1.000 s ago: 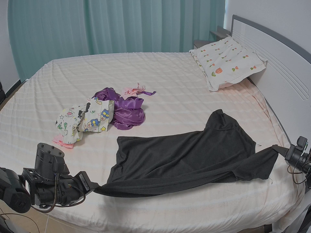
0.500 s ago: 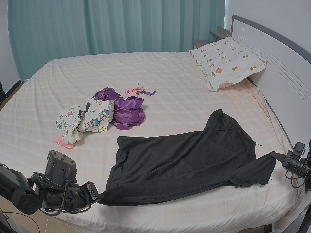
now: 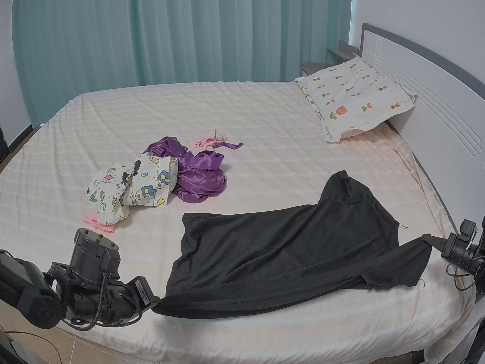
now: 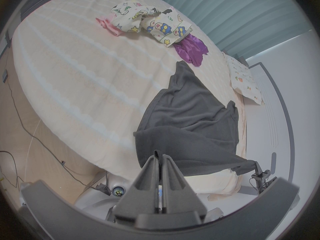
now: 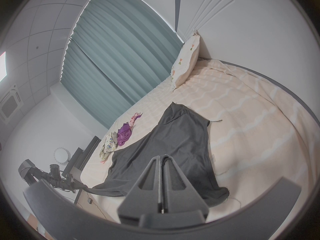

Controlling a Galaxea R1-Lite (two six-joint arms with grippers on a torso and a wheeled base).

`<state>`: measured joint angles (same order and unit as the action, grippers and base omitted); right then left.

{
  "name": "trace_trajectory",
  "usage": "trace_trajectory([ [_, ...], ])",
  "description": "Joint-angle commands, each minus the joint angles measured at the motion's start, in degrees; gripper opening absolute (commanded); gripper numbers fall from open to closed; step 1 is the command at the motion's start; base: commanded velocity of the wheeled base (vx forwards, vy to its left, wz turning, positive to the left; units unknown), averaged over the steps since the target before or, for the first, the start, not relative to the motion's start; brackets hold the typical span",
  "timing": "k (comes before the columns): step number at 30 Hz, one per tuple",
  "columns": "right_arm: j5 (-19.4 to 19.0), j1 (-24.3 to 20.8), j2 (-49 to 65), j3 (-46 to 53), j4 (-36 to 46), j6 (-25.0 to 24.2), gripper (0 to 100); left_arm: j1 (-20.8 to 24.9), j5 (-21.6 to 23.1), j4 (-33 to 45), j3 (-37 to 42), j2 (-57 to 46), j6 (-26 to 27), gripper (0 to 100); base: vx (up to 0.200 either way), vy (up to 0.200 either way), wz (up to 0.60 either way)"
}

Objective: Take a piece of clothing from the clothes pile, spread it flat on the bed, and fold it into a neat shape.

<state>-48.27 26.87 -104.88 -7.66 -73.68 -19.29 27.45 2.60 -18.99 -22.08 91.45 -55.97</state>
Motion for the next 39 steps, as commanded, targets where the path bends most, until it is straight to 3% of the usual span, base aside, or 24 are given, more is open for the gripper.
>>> trace_trajectory([
  [1,0.5,-1.3,-3.0,-3.0,0.0,-0.1,0,-1.3,-0.1,0.0,-2.2,1.8,0.0,0,0.000,0.000,0.00],
  [10,0.8,-2.6,-7.2,-6.2,0.0,-0.1,0,-4.6,0.0,-0.3,-5.3,6.0,0.0,0,0.000,0.000,0.00],
  [24,6.6,-6.6,-15.2,-14.3,0.2,-0.3,0,-5.3,-0.5,-0.3,-14.7,18.6,0.2,0,0.000,0.000,0.00],
  [34,7.5,-7.4,-19.1,-17.9,0.3,-0.4,0,-7.0,-0.5,-0.3,-19.0,22.4,0.2,0,0.000,0.000,0.00],
  [39,10.0,-9.2,-20.9,-19.9,0.4,-0.5,0,-7.3,-0.5,-0.3,-19.8,23.7,0.2,0,0.000,0.000,0.00],
])
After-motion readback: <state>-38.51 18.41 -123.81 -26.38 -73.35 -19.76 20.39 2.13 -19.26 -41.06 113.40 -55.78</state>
